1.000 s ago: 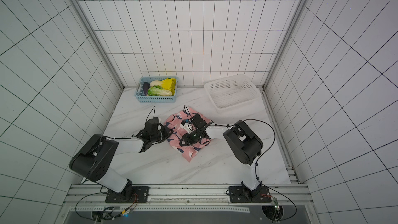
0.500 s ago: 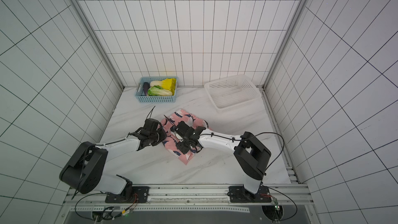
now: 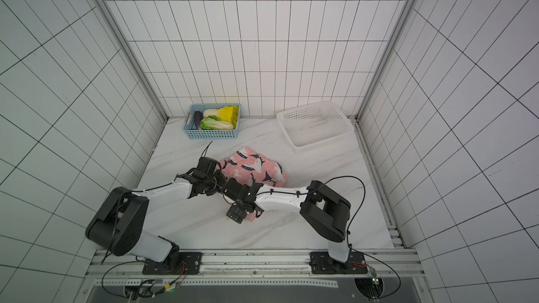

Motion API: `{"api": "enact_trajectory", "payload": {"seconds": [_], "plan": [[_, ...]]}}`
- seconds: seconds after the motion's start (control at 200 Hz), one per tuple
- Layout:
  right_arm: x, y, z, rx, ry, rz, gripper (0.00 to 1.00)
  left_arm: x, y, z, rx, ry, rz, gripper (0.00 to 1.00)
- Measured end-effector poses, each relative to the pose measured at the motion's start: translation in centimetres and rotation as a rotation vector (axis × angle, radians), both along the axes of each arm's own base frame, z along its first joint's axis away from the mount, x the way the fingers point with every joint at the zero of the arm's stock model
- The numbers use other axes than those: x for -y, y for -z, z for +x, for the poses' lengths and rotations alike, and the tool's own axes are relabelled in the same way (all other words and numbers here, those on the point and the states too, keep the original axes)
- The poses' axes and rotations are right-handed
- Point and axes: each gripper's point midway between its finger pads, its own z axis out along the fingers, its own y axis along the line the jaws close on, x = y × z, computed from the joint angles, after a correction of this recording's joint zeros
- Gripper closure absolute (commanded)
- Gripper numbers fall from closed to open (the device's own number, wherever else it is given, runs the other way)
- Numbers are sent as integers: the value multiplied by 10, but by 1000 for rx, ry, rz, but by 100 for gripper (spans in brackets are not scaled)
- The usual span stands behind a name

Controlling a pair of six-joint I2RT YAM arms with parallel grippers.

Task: Roll up the shorts
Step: Roll the shorts at the center of the board.

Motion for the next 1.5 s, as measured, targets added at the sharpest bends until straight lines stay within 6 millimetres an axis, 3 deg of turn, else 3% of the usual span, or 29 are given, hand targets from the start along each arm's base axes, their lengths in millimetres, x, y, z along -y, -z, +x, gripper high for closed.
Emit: {"api": "enact_trajectory", "payload": {"seconds": [0.14, 0.175, 0.225, 0.285, 0.4, 0.525, 0.64, 0.85, 0.955, 1.27, 1.499], "plan": [[2, 6, 16, 79, 40, -25, 43, 0, -1, 0, -6, -5, -6, 100], [2, 6, 19, 95, 50, -26, 55, 0, -1, 0, -6, -6, -7, 100], [2, 6, 21, 109, 54, -27, 81, 0, -1, 1, -6, -10, -9, 100], [0, 6, 23, 114, 59, -20, 100, -1, -2, 1, -7, -14, -12, 100], [-2, 6, 23, 94, 66, 0, 100, -3, -2, 2, -13, -21, -22, 100], [-4, 9, 23, 4, 73, 42, 100, -8, -2, 4, -18, -29, -28, 48], [-3, 9, 27, -149, 105, 116, 100, -18, -9, 7, -5, -56, -39, 28], [0, 5, 32, -401, 156, 245, 100, -35, -64, 8, 183, -75, -73, 21], [2, 3, 33, -515, 183, 308, 100, -39, -78, 1, 255, -76, -88, 21], [5, 3, 36, -814, 261, 473, 100, -38, -38, -29, 238, -50, -127, 19], [1, 5, 36, -924, 279, 527, 100, -22, -34, -7, 303, -13, -193, 18]]}}
